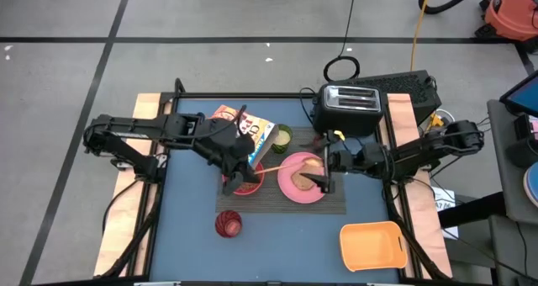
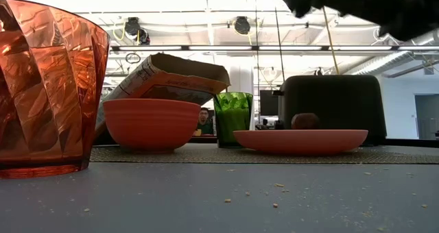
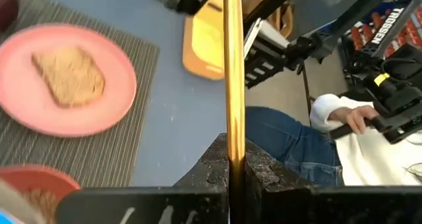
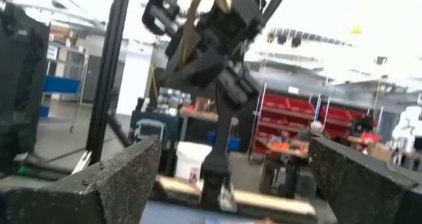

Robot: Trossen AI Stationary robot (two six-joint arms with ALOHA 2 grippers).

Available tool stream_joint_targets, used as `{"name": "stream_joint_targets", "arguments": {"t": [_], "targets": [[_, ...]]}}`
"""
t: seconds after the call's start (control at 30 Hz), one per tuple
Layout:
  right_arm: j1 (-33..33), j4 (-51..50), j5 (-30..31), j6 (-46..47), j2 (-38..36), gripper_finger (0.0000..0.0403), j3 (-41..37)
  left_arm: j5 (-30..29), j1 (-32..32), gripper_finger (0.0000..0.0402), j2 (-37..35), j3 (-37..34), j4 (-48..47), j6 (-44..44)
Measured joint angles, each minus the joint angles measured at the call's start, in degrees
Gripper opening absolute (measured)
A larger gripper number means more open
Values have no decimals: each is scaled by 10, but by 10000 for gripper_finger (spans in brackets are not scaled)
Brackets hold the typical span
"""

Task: Arrange a breakfast setting
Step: Put the spoon on the left side of the placemat

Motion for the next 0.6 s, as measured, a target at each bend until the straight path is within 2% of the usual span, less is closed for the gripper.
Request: {"name": "stream_joint_targets", "arguments": {"t": [0.27,0.5,0.6], "targets": [[-1,4,-38,-15,40,370,87,0,0,7,0,0,43,59],[-1,22,-48,-15,47,368,130,0,0,7,1,0,72,96],[-1,25,-73,-15,47,359,142,0,0,7,1,0,84,110]]}}
